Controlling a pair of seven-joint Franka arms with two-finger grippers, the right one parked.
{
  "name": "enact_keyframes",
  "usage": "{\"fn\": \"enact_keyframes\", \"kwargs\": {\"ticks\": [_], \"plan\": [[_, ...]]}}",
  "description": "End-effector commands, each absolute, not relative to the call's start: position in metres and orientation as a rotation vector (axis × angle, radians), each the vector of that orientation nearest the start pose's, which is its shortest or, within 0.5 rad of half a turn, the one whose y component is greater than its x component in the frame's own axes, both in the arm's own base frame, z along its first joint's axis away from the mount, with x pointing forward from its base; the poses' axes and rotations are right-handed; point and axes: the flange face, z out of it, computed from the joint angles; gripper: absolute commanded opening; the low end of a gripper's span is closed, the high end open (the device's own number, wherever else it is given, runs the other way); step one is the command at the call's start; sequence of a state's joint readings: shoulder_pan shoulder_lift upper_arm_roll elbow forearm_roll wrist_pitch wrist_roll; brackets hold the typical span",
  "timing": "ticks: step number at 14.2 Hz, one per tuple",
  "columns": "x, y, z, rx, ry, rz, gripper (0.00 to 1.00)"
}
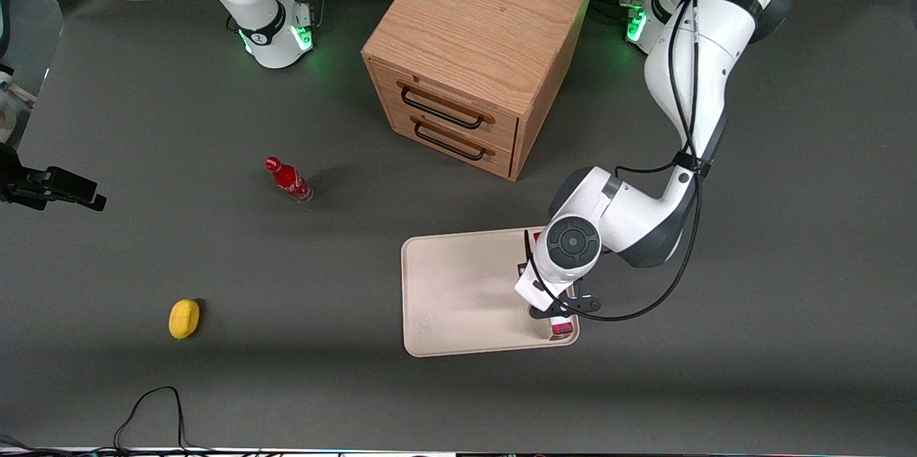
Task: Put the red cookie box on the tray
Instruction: 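Lower the cookie box upright onto the tray's corner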
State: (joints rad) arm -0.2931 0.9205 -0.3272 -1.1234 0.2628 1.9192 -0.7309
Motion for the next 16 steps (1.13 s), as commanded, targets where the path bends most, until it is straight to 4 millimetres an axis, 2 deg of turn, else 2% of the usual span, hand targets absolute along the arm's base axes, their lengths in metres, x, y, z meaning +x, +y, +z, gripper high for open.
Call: {"fn": "enact_keyframes", "kwargs": {"ticks": [1,3,4,5,16], "plan": [[0.665,-0.358,0.260,-3.091,-0.152,0.097,0.00],[0.666,-0.358,0.261,-3.095,-0.161,0.099,0.00],[0.666,-0.357,0.262,-3.099,-0.167,0.103,0.35],[0.666,-0.356,0.262,-3.100,-0.173,0.104,0.99],[0.672,-0.343,0.271,-3.092,-0.202,0.110,1.00]]}}
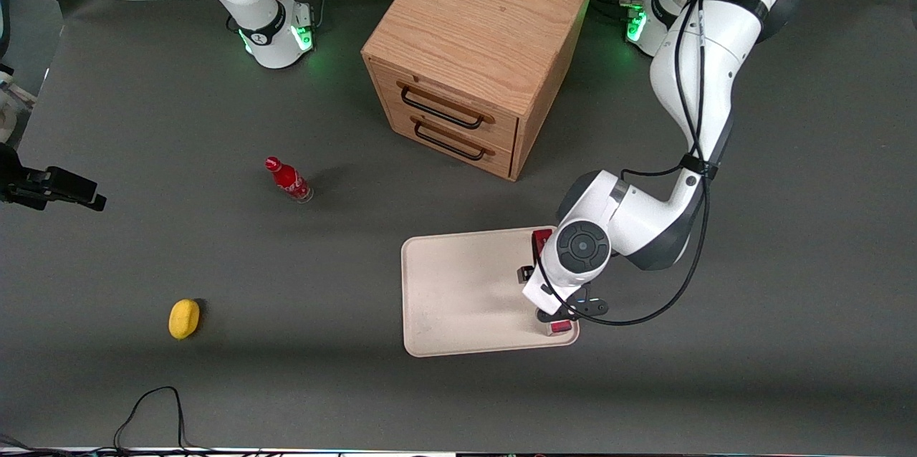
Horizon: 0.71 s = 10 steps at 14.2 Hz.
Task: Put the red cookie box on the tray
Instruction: 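Lower the cookie box upright onto the tray's corner, then open the left gripper and release the cookie box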
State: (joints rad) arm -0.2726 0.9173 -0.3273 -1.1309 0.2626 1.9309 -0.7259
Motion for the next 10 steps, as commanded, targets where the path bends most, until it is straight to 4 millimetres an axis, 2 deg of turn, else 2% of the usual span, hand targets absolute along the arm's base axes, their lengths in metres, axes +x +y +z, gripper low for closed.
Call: {"fn": "enact_keyframes", "kwargs": {"ticks": [1,3,4,8,10], "plan": [[0.674,-0.339,0.281,-3.096,-0.208,0.095,1.00],[0.681,-0.315,0.305,-3.086,-0.254,0.109,1.00],[0.680,-0.309,0.319,-3.084,-0.250,0.130,1.00],[0.665,-0.291,0.381,-3.075,-0.258,0.194,1.00],[0.654,-0.270,0.405,-3.076,-0.237,0.194,1.00]]}}
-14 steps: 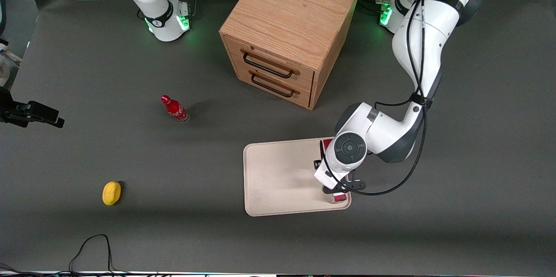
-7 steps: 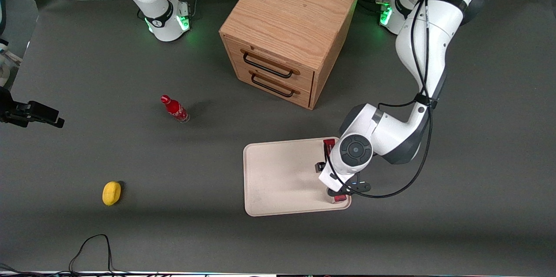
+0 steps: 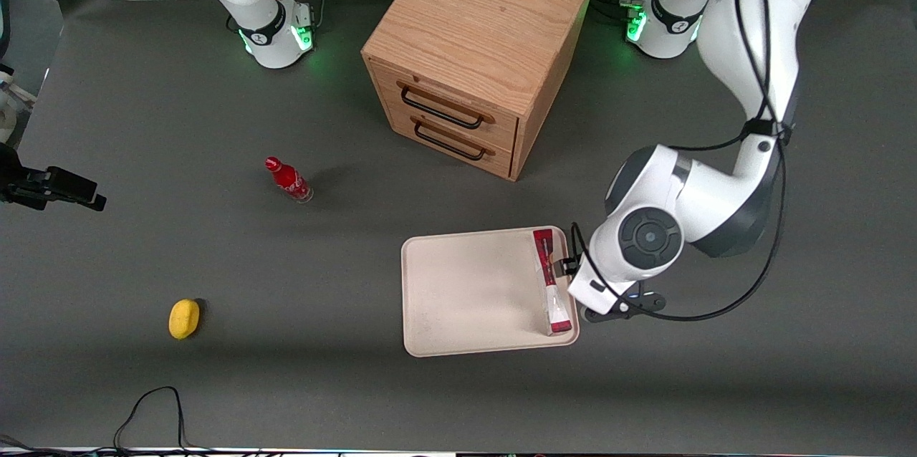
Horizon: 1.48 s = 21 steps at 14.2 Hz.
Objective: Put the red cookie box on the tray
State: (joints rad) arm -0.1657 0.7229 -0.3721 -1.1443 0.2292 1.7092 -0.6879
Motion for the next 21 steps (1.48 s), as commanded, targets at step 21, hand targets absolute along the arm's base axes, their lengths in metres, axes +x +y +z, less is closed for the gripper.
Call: {"fn": "enact_keyframes", "kwargs": {"ticks": [21], "plan": [[0.548,0.063,0.540,-3.097,-0.200,0.186,1.00]]}}
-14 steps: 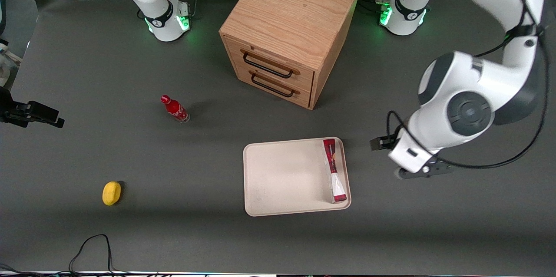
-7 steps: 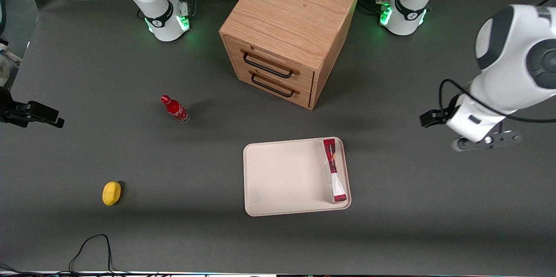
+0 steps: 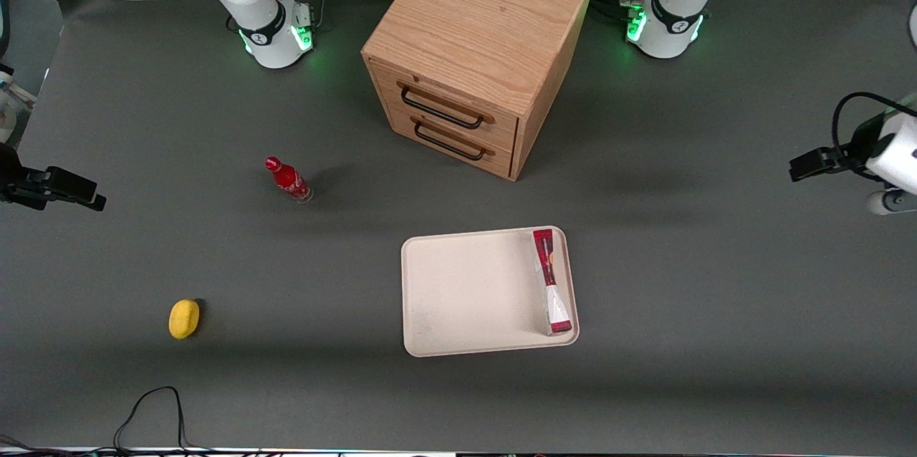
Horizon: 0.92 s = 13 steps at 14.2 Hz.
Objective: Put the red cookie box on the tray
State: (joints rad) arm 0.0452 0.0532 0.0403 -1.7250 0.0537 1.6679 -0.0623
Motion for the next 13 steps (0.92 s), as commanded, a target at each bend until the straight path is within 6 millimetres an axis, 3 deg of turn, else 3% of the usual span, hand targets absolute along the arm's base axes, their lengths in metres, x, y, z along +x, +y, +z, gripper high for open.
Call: {"fn": "enact_keyframes", "kwargs": {"ticks": [1,4,6,9,13], "plan": [[0.542,0.063,0.543,-3.100,-0.192,0.184,1.00],[0.527,0.053,0.556,-3.097,-0.236,0.194,1.00],[0.521,0.025,0.565,-3.078,-0.289,0.208,1.00],[0.520,0.004,0.568,-3.067,-0.285,0.213,1.00],[0.522,0.004,0.577,-3.061,-0.324,0.205,1.00]]}}
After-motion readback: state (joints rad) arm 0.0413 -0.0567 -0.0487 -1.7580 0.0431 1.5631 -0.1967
